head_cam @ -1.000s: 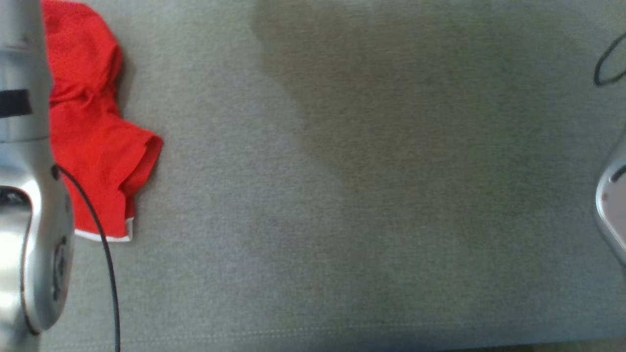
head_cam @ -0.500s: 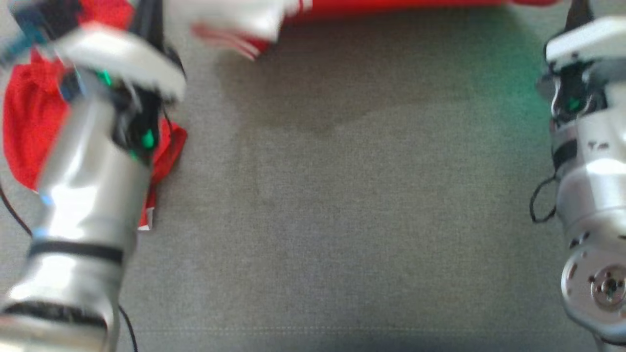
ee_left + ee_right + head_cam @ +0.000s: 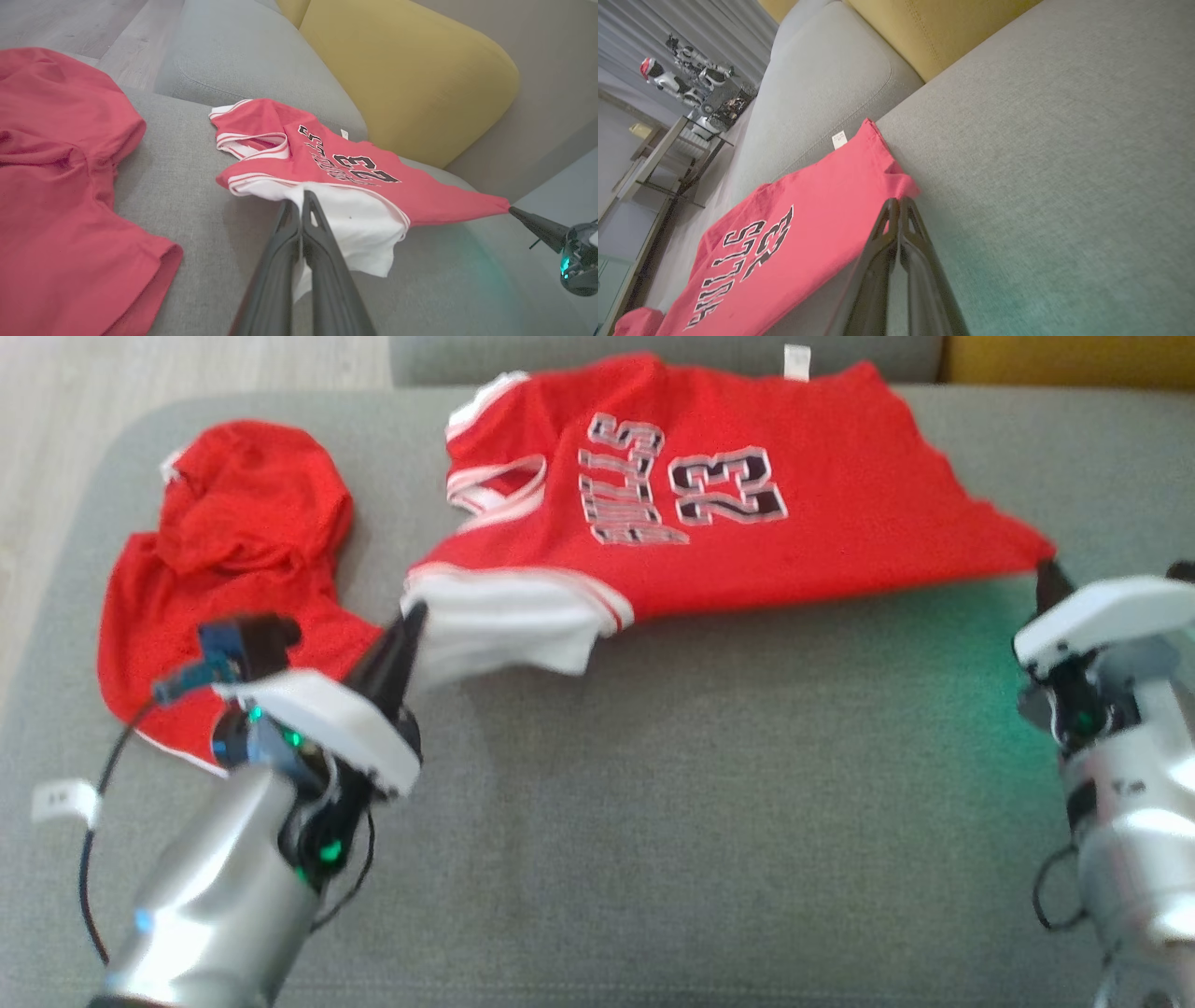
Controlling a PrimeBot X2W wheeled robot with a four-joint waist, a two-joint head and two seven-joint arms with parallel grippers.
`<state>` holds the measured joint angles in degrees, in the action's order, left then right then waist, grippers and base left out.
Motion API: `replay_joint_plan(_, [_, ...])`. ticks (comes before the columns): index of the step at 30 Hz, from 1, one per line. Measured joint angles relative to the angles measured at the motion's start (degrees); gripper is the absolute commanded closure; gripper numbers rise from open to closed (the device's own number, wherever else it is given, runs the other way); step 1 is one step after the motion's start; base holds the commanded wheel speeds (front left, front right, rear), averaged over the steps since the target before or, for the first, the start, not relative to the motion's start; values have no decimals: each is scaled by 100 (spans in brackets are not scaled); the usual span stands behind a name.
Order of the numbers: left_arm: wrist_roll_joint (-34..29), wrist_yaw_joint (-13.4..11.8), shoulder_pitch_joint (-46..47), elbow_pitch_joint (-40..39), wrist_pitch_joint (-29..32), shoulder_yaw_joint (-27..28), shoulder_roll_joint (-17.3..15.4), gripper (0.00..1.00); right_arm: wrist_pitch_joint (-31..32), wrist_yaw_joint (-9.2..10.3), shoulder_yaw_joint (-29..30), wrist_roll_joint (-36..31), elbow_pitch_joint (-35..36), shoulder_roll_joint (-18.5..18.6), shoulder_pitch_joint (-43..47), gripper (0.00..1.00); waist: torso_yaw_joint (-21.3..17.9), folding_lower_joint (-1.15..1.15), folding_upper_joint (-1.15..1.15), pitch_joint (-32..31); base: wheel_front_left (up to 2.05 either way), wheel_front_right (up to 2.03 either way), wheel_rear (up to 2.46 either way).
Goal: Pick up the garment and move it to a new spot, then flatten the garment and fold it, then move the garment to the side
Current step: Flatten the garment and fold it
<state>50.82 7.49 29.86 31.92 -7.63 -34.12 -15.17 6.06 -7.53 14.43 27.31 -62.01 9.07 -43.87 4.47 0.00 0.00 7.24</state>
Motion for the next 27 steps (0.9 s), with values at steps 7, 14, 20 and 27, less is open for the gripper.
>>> replay_joint_plan(7, [-10,-35,-714,-387,56,-219,-168,100,725,0,-656,308,578,281,804,100,-29,0,0,-442,0,0,0])
replay_joint_plan(14, [348,-209,-1376,-799,108,-146,-265,100,1314,0,-1151,665,1224,498,1558,100,-163,0,0,-764,0,0,0])
replay_joint_plan(20, [504,-426,-1856,-1295,126,-30,-414,100,1980,0,-1380,992,1944,795,2214,100,-254,0,0,-932,0,0,0])
replay_joint_plan(27, [702,-506,-2294,-1822,415,-31,-644,100,2886,0,-1446,1146,2822,1051,3058,100,-249,0,0,-1016,0,0,0])
